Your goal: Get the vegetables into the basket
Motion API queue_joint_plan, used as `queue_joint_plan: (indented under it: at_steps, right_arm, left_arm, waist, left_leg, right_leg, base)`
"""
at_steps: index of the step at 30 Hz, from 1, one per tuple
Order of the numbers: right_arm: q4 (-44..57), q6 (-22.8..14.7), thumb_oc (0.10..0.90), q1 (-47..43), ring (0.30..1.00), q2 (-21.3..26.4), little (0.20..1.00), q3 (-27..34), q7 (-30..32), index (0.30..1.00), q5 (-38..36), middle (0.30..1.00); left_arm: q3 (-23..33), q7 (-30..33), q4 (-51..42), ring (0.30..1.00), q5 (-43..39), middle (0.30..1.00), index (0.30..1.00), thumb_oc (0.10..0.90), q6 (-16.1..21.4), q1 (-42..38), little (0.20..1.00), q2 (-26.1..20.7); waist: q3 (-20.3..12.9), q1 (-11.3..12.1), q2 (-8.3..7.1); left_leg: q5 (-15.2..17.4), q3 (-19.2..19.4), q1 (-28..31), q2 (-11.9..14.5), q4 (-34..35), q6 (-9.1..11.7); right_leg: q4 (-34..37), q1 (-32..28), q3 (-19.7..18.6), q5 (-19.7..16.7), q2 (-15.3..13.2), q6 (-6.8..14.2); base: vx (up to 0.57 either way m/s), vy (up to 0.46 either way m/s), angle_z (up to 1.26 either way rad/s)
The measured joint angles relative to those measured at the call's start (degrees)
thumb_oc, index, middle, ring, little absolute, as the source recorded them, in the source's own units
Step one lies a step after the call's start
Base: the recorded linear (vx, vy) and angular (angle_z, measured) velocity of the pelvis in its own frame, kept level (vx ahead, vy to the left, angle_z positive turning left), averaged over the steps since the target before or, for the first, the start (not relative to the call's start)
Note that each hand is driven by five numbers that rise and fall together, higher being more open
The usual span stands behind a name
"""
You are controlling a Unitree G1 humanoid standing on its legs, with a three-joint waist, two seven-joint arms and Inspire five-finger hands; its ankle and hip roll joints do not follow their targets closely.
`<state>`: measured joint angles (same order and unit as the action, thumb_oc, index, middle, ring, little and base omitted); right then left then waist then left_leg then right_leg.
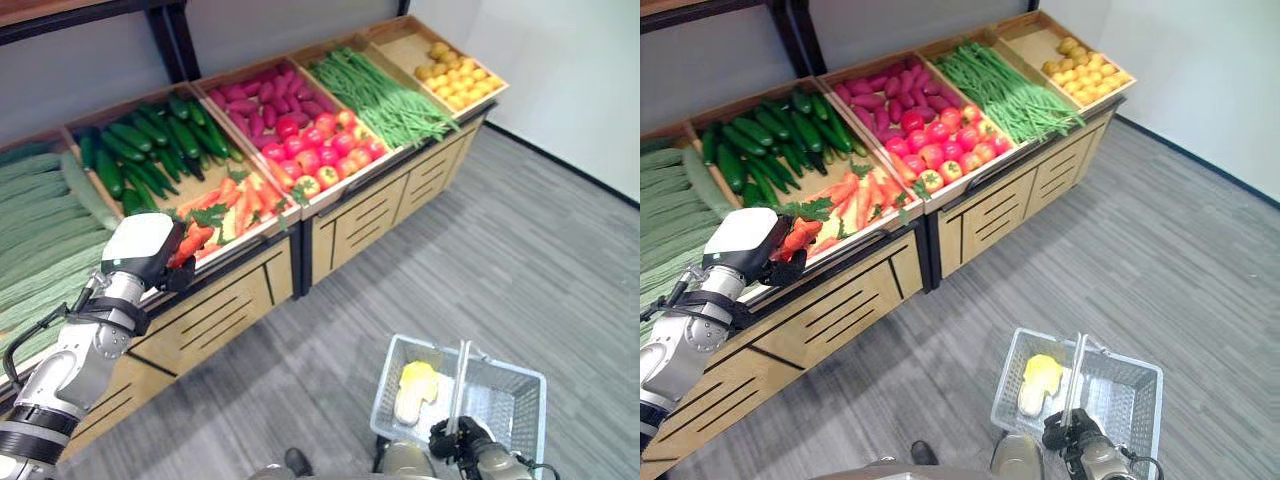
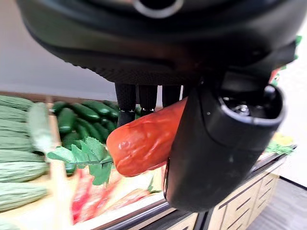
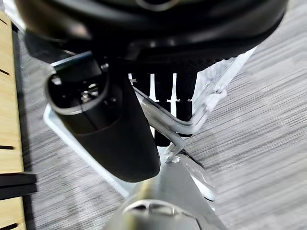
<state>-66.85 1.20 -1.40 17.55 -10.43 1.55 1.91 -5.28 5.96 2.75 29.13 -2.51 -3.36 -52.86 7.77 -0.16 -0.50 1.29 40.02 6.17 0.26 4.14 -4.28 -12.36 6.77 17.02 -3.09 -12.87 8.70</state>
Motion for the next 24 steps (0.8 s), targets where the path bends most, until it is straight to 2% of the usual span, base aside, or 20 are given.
queue_joint_plan:
  at_steps: [2, 3, 5, 7, 13, 17, 18, 19, 20, 21, 22, 23, 24]
  right_arm:
    - [-0.1, 0.7, 0.4, -0.1, 0.3, -0.2, 0.3, -1.4, -0.2, 0.3, 0.1, 0.3]
    - [0.0, 0.9, 0.4, 0.8, 0.3, -0.3, 0.3, -1.4, -0.6, 0.3, 0.4, 0.3]
    - [0.1, 1.1, 0.4, 2.0, 0.3, 0.0, 0.3, -1.4, -0.7, 0.3, 0.5, 0.3]
    - [0.2, 1.1, 0.4, 2.2, 0.3, 0.5, 0.3, -1.4, -0.7, 0.3, 0.5, 0.3]
    - [1.8, 1.1, 0.4, 2.6, 0.3, 1.1, 0.3, -1.3, -1.2, 0.3, 0.5, 0.3]
    - [2.1, 1.1, 0.4, 2.7, 0.3, 1.2, 0.3, -1.4, -1.4, 0.3, 0.5, 0.3]
    - [2.2, 1.0, 0.4, 2.6, 0.3, 1.2, 0.3, -1.6, -1.4, 0.3, 0.5, 0.3]
    - [2.1, 1.0, 0.4, 2.1, 0.3, 1.1, 0.3, -1.8, -1.5, 0.3, 0.5, 0.3]
    - [1.6, 0.9, 0.4, 1.5, 0.3, 0.7, 0.3, -1.7, -1.5, 0.3, 0.5, 0.3]
    - [0.8, 0.8, 0.4, 1.4, 0.3, 1.0, 0.3, -1.8, -1.6, 0.3, 0.5, 0.3]
    - [0.2, 0.7, 0.4, 1.4, 0.3, 1.7, 0.3, -2.1, -1.5, 0.3, 0.5, 0.3]
    - [0.2, 0.8, 0.4, 1.2, 0.3, 2.2, 0.3, -3.0, -1.2, 0.3, 0.5, 0.3]
    - [0.2, 0.8, 0.4, 0.0, 0.3, 3.1, 0.3, -3.5, -0.8, 0.3, 0.5, 0.3]
  left_arm:
    - [2.0, 0.0, 0.0, 0.3, 0.0, 0.3, 0.3, 0.4, -0.1, 2.5, 0.3, 0.2]
    - [2.8, 0.0, 0.0, 0.3, 0.0, 0.3, 0.3, 0.4, -0.4, 4.7, 0.3, 1.1]
    - [2.9, 0.0, 0.0, 0.3, -0.1, 0.3, 0.3, 0.4, -0.3, 5.4, 0.3, 2.8]
    - [2.9, 0.1, 0.0, 0.3, -0.6, 0.3, 0.3, 0.4, -0.1, 5.2, 0.3, 4.3]
    - [2.6, 0.1, -0.1, 0.3, -2.2, 0.3, 0.3, 0.4, 0.7, 4.3, 0.3, 6.7]
    - [1.9, 0.1, 0.0, 0.3, -3.4, 0.3, 0.3, 0.4, 0.2, 3.8, 0.3, 7.7]
    - [1.5, 0.0, 0.2, 0.3, -3.7, 0.3, 0.3, 0.4, 0.2, 3.4, 0.3, 7.8]
    - [1.3, 0.0, 0.4, 0.3, -3.9, 0.3, 0.3, 0.4, 0.2, 3.0, 0.3, 8.0]
    - [1.2, 0.0, 1.1, 0.3, -4.8, 0.3, 0.3, 0.4, 0.2, 2.1, 0.3, 8.4]
    - [0.3, 0.0, 1.8, 0.3, -5.5, 0.3, 0.3, 0.4, -0.1, 2.0, 0.3, 8.9]
    - [-1.0, 0.0, 1.7, 0.3, -5.8, 0.3, 0.3, 0.4, 0.0, 1.9, 0.3, 9.0]
    - [-1.3, 0.0, 1.6, 0.3, -6.1, 0.3, 0.3, 0.4, 0.3, 2.1, 0.3, 9.3]
    - [-0.7, 0.5, 1.6, 0.3, -6.2, 0.3, 0.3, 0.4, 0.4, 2.6, 0.3, 10.3]
  waist:
    - [-0.4, 0.9, -0.61]
    - [-0.7, 0.8, -0.03]
    - [-1.6, 1.6, 1.08]
    - [-2.1, 1.2, 1.66]
    - [-2.6, -1.2, 1.65]
    - [-2.6, -1.4, 1.64]
    - [-2.6, -1.2, 1.61]
    - [-2.5, -0.6, 1.17]
    - [-1.7, 0.5, -0.52]
    - [-1.6, 1.8, -1.26]
    - [-1.7, 2.3, -0.82]
    - [-1.8, 2.3, -0.68]
    - [-1.8, 2.8, -0.79]
  left_leg:
    - [-0.2, 2.2, 0.8, 0.2, -0.1, 1.0]
    - [-0.6, 1.3, 1.7, 0.9, -0.6, 1.8]
    - [-0.5, -1.0, 2.4, 1.9, -0.5, 3.0]
    - [-0.8, -2.0, 2.6, 2.9, -0.5, 3.6]
    - [-1.4, -3.9, 3.0, 4.8, -0.8, 4.7]
    - [-1.6, -6.1, 2.2, 6.4, -2.8, 5.0]
    - [-1.5, -6.6, 1.3, 7.1, -4.3, 5.1]
    - [-1.5, -7.1, -0.3, 8.1, -7.5, 5.2]
    - [-1.6, -11.4, -4.4, 9.9, -17.3, 5.3]
    - [-0.5, -18.4, -8.8, 11.6, -25.9, 7.7]
    - [0.5, -23.5, -10.1, 11.7, -27.7, 9.7]
    - [2.2, -28.0, -10.6, 9.8, -25.2, 11.4]
    - [4.2, -35.2, -10.7, 5.4, -19.3, 10.7]
  right_leg:
    - [4.9, -2.2, 2.9, 0.3, 0.4, -0.4]
    - [10.1, -4.9, 2.5, -1.0, 2.2, -1.8]
    - [12.9, -6.4, 1.2, -2.1, 4.2, -3.0]
    - [13.1, -6.8, 1.0, -1.8, 5.0, -3.3]
    - [14.1, -7.6, 0.7, -1.3, 7.1, -4.6]
    - [12.8, -7.3, 1.0, 0.2, 8.1, -5.6]
    - [11.9, -6.7, 1.0, 1.4, 8.4, -5.6]
    - [10.7, -5.6, 0.7, 2.2, 8.4, -6.4]
    - [9.1, -4.6, -0.3, 3.6, 8.0, -8.3]
    - [9.6, -5.5, -1.8, 3.4, 8.4, -9.5]
    - [10.5, -6.0, -2.2, 2.9, 9.7, -9.6]
    - [10.9, -5.8, -2.9, 1.8, 10.2, -10.1]
    - [10.7, -4.2, -4.9, 1.6, 10.0, -9.6]
  base:
    - [0.07, -0.163, -0.74]
    - [0.09, -0.205, -0.81]
    - [0.12, -0.274, -0.53]
    - [0.08, -0.206, -0.16]
    - [0.07, -0.211, -0.04]
    - [0.08, -0.311, 0.08]
    - [0.07, -0.29, -0.02]
    - [0.09, -0.197, -0.13]
    - [0.04, -0.056, -0.36]
    - [0.01, 0.15, -0.45]
    - [-0.02, 0.201, -0.4]
    - [0.01, 0.231, -0.46]
    - [0.03, 0.207, -1.07]
